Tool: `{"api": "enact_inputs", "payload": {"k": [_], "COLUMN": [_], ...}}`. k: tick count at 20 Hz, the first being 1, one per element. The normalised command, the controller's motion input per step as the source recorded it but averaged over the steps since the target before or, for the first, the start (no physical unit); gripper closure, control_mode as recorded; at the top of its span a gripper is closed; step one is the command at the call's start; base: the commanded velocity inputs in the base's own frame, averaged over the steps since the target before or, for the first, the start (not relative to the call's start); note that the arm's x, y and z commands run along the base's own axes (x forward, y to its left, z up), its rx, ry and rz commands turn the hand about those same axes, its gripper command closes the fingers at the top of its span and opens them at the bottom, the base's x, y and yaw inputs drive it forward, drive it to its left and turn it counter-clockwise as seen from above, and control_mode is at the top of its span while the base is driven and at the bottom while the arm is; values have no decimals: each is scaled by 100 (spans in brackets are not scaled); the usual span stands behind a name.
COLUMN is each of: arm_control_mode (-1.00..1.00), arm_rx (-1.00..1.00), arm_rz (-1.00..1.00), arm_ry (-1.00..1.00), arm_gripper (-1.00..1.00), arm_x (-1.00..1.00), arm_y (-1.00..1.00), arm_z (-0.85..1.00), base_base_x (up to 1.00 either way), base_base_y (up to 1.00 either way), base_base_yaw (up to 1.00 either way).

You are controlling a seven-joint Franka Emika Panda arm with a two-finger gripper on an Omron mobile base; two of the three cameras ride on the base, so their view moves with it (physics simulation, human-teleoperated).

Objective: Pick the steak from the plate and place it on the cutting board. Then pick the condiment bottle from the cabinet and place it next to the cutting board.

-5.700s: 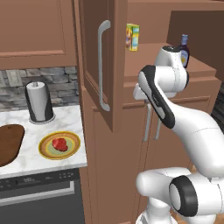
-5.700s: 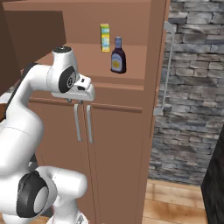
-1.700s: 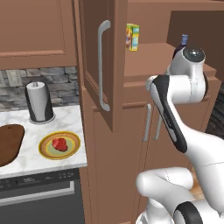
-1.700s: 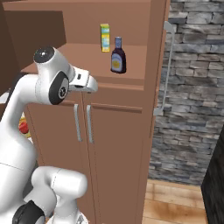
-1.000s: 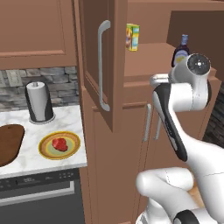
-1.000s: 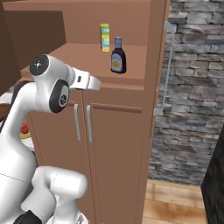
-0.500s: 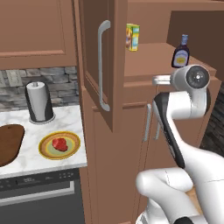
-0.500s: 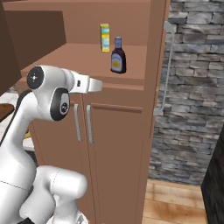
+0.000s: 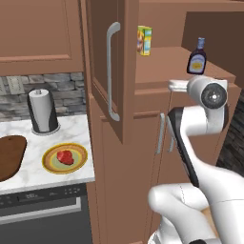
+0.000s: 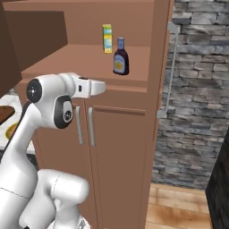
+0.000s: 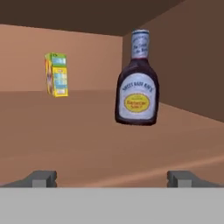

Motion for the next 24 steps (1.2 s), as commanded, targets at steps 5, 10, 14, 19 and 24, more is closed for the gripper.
{"api": "enact_inputs", "payload": {"k": [5, 10, 14, 19, 24], "arm_control_mode": [-100, -100, -100, -100, -100], "arm_rx": [0, 0, 0, 0, 0], "arm_rz": [-2, -1, 0, 0, 0], "arm_ry": [-17, -18, -18, -16, -14], "arm_gripper": [-100, -100, -100, -100, -100], "arm_x": [0, 0, 0, 0, 0], "arm_y": [-5, -1, 0, 0, 0], "arm_z": [17, 18, 19, 19, 19], "base_base_x": [0, 0, 0, 0, 0], "base_base_y": [0, 0, 0, 0, 0], "base_base_yaw": [0, 0, 0, 0, 0]}}
